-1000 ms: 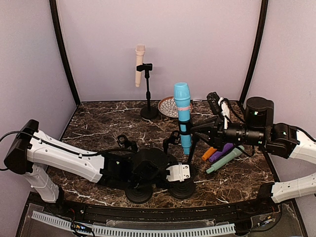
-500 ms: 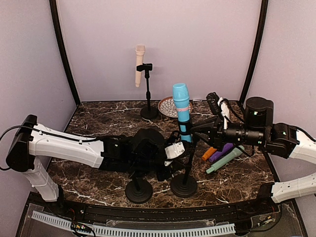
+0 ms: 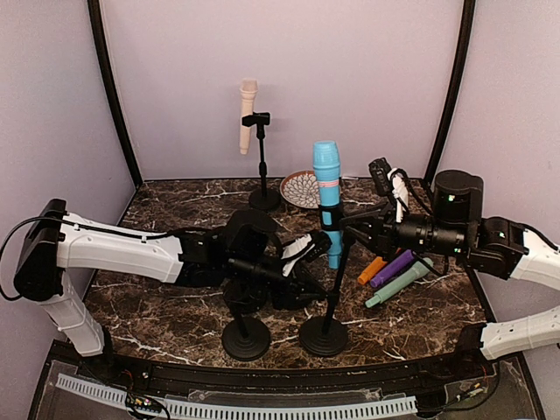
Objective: Remove the microphone from the stand
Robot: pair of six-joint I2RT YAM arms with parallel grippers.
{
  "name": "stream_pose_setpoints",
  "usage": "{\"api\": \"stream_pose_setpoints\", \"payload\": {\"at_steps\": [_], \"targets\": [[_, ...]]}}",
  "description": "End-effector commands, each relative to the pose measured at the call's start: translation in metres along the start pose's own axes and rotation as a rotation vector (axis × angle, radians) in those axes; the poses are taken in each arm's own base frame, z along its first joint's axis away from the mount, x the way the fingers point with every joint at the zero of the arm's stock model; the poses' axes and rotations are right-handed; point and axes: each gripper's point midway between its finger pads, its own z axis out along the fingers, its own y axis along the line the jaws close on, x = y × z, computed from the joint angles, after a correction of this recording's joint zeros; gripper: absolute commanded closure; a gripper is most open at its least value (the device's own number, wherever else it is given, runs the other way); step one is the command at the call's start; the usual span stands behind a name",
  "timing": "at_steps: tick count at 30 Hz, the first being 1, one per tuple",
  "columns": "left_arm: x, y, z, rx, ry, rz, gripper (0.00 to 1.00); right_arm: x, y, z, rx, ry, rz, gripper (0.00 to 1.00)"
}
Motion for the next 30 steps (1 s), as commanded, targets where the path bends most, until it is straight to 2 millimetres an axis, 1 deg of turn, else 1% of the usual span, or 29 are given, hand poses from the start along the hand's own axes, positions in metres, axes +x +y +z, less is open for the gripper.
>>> {"api": "stream_pose_setpoints", "payload": {"at_steps": [1,2,4,5,7,10,14,16,17,18,19,20,22,26,28,30], "targets": [[0.000,0.002,-0.013,0.019,-0.003,-0.144,1.00,-0.038,0.040,-0.014,-0.180,-0.126,-0.062,0.97],[-0.002,0.002,-0.016,0.015,-0.012,-0.130,1.00,-0.038,0.040,-0.014,-0.182,-0.126,-0.061,0.89],[0.001,0.004,-0.017,0.001,-0.008,-0.096,1.00,-0.039,0.041,-0.015,-0.185,-0.127,-0.060,0.75],[0.006,0.005,-0.017,-0.005,0.004,-0.077,1.00,-0.039,0.041,-0.016,-0.189,-0.129,-0.059,0.64],[0.016,0.006,-0.015,-0.002,0.020,-0.057,1.00,-0.040,0.042,-0.017,-0.191,-0.133,-0.057,0.48],[0.025,0.005,-0.013,0.007,0.027,-0.026,1.00,-0.039,0.042,-0.016,-0.192,-0.130,-0.054,0.35],[0.035,0.006,-0.014,-0.012,0.026,0.043,1.00,-0.037,0.041,-0.015,-0.190,-0.119,-0.048,0.27],[0.037,0.006,-0.014,-0.037,0.026,0.109,1.00,-0.036,0.040,-0.014,-0.182,-0.116,-0.046,0.23],[0.039,0.002,-0.013,-0.037,0.029,0.128,1.00,-0.036,0.038,-0.013,-0.171,-0.116,-0.042,0.20],[0.041,0.004,-0.012,-0.055,0.034,0.160,1.00,-0.036,0.034,-0.013,-0.152,-0.118,-0.032,0.17],[0.043,-0.002,-0.010,-0.054,0.039,0.183,1.00,-0.038,0.030,-0.013,-0.129,-0.123,-0.020,0.15],[0.046,0.000,-0.009,-0.075,0.045,0.212,1.00,-0.039,0.027,-0.013,-0.111,-0.127,-0.005,0.13],[0.051,-0.008,-0.006,-0.083,0.057,0.254,1.00,-0.045,0.024,-0.015,-0.088,-0.150,0.026,0.10],[0.055,-0.009,-0.005,-0.108,0.073,0.287,1.00,-0.049,0.026,-0.015,-0.101,-0.156,0.049,0.08],[0.055,-0.010,-0.004,-0.109,0.075,0.291,1.00,-0.048,0.019,-0.012,-0.065,-0.152,0.058,0.08],[0.052,-0.012,-0.004,-0.107,0.072,0.295,1.00,-0.049,0.017,-0.012,-0.052,-0.156,0.070,0.08]]}}
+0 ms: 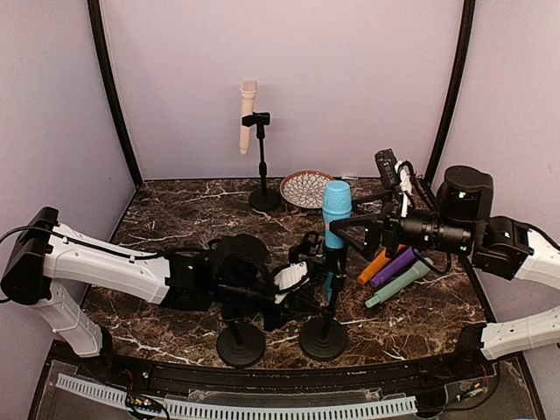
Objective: Remove the microphone from the stand
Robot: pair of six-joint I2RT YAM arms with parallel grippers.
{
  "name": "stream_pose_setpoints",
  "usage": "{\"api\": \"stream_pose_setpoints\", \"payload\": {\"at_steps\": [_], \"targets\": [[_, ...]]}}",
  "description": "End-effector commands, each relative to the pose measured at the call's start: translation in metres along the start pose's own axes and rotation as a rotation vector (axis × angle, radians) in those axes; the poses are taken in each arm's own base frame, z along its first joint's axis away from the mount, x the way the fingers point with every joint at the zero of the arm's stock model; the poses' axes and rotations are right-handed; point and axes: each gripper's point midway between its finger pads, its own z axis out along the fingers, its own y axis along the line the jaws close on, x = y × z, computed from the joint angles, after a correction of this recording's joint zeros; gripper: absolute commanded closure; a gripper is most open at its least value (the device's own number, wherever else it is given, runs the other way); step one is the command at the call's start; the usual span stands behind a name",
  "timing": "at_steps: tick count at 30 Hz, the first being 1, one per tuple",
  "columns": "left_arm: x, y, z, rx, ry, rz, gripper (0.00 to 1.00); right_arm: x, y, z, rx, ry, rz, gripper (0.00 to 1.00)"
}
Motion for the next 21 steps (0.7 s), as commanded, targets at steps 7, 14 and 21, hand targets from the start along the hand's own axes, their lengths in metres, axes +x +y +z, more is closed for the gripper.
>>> {"api": "stream_pose_setpoints", "payload": {"at_steps": [7,14,21], "targets": [[0.012,0.008,-0.006,-0.058,0.080,0.028,0.78,-0.038,0.012,-0.003,-0.046,-0.130,0.023,0.07],[-0.024,0.016,-0.028,-0.114,0.006,0.051,0.49,-0.035,0.009,0.000,-0.029,-0.118,0.016,0.07],[-0.060,0.028,-0.053,-0.168,-0.079,-0.042,0.28,-0.014,0.008,0.013,-0.040,-0.040,0.011,0.06]]}}
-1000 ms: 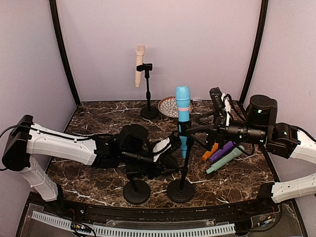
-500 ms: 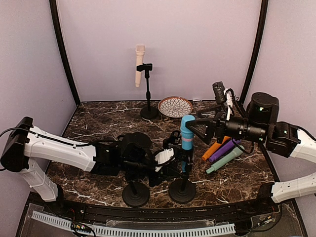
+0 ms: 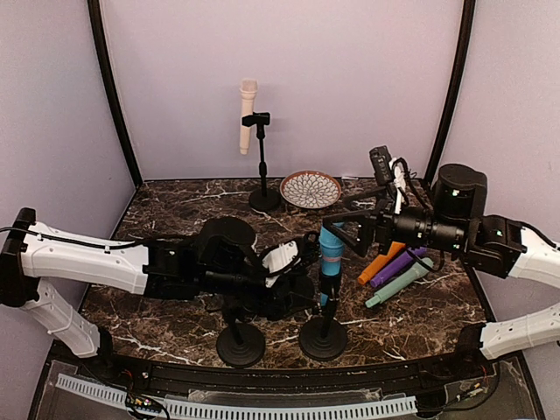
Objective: Remove the microphone from the stand
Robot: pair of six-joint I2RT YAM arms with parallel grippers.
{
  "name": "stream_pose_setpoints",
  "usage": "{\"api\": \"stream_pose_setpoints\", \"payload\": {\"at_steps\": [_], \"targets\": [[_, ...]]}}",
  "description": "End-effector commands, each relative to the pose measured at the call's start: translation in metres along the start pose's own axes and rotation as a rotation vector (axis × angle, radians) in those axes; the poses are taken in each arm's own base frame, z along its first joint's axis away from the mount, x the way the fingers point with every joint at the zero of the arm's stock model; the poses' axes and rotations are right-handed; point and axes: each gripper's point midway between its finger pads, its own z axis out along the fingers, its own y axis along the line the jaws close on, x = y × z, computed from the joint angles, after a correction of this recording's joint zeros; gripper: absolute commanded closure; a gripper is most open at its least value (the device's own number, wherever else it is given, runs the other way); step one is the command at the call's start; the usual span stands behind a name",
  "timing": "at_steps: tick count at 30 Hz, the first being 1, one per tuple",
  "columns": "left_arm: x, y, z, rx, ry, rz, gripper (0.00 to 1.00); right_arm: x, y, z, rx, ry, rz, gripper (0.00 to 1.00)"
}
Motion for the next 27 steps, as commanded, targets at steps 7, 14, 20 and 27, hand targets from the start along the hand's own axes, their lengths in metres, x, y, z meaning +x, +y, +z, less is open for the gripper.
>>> {"api": "stream_pose_setpoints", "payload": {"at_steps": [7,14,20,27], "targets": [[-0.044,0.021,-0.015,0.020,-0.132,-0.398,0.09,0.011,0.005,0.016,-0.038,0.049,-0.007,0.17],[-0.046,0.023,-0.001,0.035,-0.169,-0.482,0.01,0.025,0.004,0.022,-0.045,0.088,-0.002,0.17],[-0.050,0.022,0.010,0.057,-0.195,-0.482,0.01,0.035,0.003,0.024,-0.049,0.111,0.009,0.26],[-0.035,0.025,0.027,0.038,-0.153,-0.469,0.01,0.045,0.001,0.028,-0.049,0.140,0.018,0.34]]}}
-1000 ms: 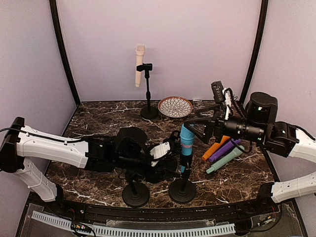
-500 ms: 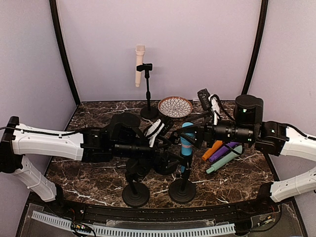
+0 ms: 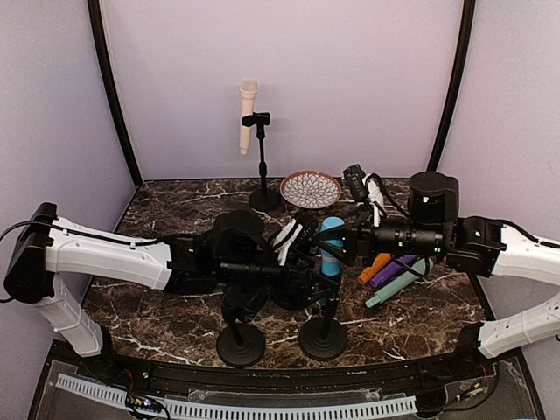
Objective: Remove the microphone from the stand
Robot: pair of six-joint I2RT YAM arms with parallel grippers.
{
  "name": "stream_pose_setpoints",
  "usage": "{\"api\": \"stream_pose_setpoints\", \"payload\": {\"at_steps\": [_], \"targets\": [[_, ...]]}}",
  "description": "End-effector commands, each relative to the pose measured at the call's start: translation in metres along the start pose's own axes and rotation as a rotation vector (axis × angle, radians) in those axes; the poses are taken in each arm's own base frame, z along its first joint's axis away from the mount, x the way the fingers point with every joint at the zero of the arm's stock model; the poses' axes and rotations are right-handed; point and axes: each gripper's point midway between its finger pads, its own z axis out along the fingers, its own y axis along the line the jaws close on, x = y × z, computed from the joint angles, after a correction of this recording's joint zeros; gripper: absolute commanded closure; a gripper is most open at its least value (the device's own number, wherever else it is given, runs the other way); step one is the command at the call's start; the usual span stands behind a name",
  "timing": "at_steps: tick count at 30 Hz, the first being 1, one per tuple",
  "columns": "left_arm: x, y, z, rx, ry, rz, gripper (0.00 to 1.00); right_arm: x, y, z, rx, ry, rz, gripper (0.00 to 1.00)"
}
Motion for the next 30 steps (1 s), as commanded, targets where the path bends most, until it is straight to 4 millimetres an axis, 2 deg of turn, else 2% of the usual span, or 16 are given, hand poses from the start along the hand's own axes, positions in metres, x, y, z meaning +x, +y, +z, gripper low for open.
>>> {"api": "stream_pose_setpoints", "payload": {"at_steps": [1,7,14,16,20,23,26,30], "targets": [[-0.015,-0.004,0.005,0.009,-0.041,0.020,0.01,0.005,0.003,0.004,-0.021,0.007,0.006,0.35],[-0.017,0.000,0.012,0.001,-0.063,0.032,0.01,0.009,0.003,0.006,-0.025,0.021,0.011,0.52],[-0.019,0.000,0.017,0.013,-0.092,0.047,0.01,0.007,0.007,0.005,-0.045,0.015,0.009,0.81],[-0.016,0.000,0.019,0.018,-0.090,0.056,0.04,0.005,0.009,0.004,-0.052,0.009,0.004,0.88],[-0.006,0.001,0.021,0.026,-0.067,0.071,0.21,-0.005,0.015,0.000,-0.076,-0.022,-0.013,0.97],[0.003,0.002,0.022,0.028,-0.048,0.071,0.32,-0.019,0.022,-0.007,-0.102,-0.066,-0.033,1.00],[0.012,0.004,0.022,0.025,-0.026,0.075,0.39,-0.033,0.028,-0.015,-0.119,-0.111,-0.050,1.00],[0.024,0.007,0.023,0.014,0.003,0.087,0.45,-0.052,0.020,-0.020,-0.052,-0.150,-0.042,1.00]]}}
